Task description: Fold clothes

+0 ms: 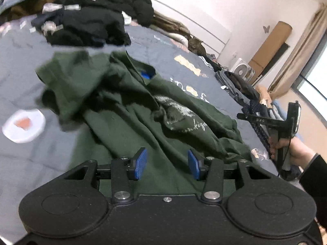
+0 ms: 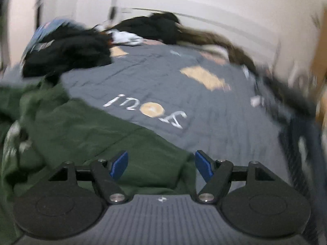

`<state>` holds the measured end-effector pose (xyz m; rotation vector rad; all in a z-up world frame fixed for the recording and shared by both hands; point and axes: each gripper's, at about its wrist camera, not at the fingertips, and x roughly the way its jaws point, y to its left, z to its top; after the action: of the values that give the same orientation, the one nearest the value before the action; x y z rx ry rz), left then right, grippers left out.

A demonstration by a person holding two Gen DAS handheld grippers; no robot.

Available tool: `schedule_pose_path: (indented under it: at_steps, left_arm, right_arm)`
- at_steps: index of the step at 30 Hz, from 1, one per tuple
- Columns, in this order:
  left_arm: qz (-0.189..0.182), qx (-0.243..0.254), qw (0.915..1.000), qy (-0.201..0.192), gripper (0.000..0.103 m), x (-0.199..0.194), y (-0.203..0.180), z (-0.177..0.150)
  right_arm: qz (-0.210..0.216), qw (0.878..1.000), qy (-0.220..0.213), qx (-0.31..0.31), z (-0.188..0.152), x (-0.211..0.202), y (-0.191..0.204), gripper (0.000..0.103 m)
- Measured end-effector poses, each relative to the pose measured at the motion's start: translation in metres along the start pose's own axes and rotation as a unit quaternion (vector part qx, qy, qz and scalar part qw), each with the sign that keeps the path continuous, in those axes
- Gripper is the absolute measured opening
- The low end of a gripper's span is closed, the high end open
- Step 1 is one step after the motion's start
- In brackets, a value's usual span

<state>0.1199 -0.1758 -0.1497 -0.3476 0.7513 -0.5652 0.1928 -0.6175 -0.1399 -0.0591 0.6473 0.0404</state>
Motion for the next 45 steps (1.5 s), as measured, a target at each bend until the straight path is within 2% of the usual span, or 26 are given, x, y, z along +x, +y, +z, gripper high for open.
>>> schedule_pose_path:
  at_steps: [3, 5, 7, 9, 15, 21, 23, 25, 26, 30, 35, 37, 41, 45]
  left_arm:
    - [-0.011, 0.025, 0.9996, -0.005, 0.046, 0.001, -0.006, 0.000]
    - [-0.011, 0.013, 0.9998, 0.010, 0.046, 0.004, -0.003, -0.002]
    - [-0.007, 0.013, 0.9997, 0.021, 0.046, 0.008, -0.003, -0.003]
    - [-0.009, 0.022, 0.9994, 0.024, 0.046, 0.008, -0.006, -0.005]
    - [-0.014, 0.042, 0.9982, 0.040, 0.047, 0.010, -0.013, -0.010]
    - [-0.012, 0.047, 0.9976, 0.049, 0.047, 0.013, -0.014, -0.013]
    - [-0.011, 0.048, 0.9975, 0.051, 0.047, 0.013, -0.014, -0.014]
    - [-0.011, 0.049, 0.9974, 0.052, 0.047, 0.013, -0.015, -0.014]
    - [-0.011, 0.049, 0.9974, 0.052, 0.047, 0.013, -0.015, -0.014]
    - [-0.012, 0.048, 0.9975, 0.050, 0.047, 0.012, -0.016, -0.014]
    - [-0.014, 0.045, 0.9977, 0.049, 0.047, 0.012, -0.015, -0.013]
    - [-0.015, 0.045, 0.9976, 0.050, 0.047, 0.013, -0.014, -0.012]
    - [-0.015, 0.043, 0.9976, 0.052, 0.047, 0.013, -0.012, -0.011]
    - [-0.015, 0.041, 0.9976, 0.054, 0.047, 0.014, -0.011, -0.010]
  right_arm:
    - [0.044, 0.995, 0.012, 0.089, -0.004, 0.006, -0.034, 0.071]
    - [0.078, 0.989, 0.023, 0.127, -0.007, 0.009, -0.045, 0.071]
    - [0.108, 0.982, 0.032, 0.149, -0.010, 0.015, -0.051, 0.071]
    - [0.116, 0.980, 0.044, 0.153, -0.010, 0.023, -0.055, 0.071]
    - [0.080, 0.981, 0.065, 0.166, -0.010, 0.045, -0.071, 0.071]
    - [0.054, 0.984, 0.109, 0.131, -0.009, 0.070, -0.060, 0.069]
    - [0.047, 0.985, 0.108, 0.128, -0.008, 0.072, -0.058, 0.058]
    - [0.043, 0.985, 0.103, 0.131, -0.007, 0.072, -0.057, 0.009]
    - [0.041, 0.986, 0.096, 0.133, -0.005, 0.070, -0.056, 0.006]
    - [0.022, 0.988, 0.030, 0.148, 0.010, 0.049, -0.062, 0.004]
    - [-0.008, 0.977, -0.051, 0.206, 0.042, 0.028, -0.095, 0.004]
    - [-0.025, 0.973, -0.064, 0.219, 0.053, 0.029, -0.106, 0.004]
    - [-0.069, 0.969, -0.044, 0.232, 0.066, 0.053, -0.125, 0.005]
    - [-0.134, 0.974, 0.034, 0.178, 0.070, 0.078, -0.127, 0.008]
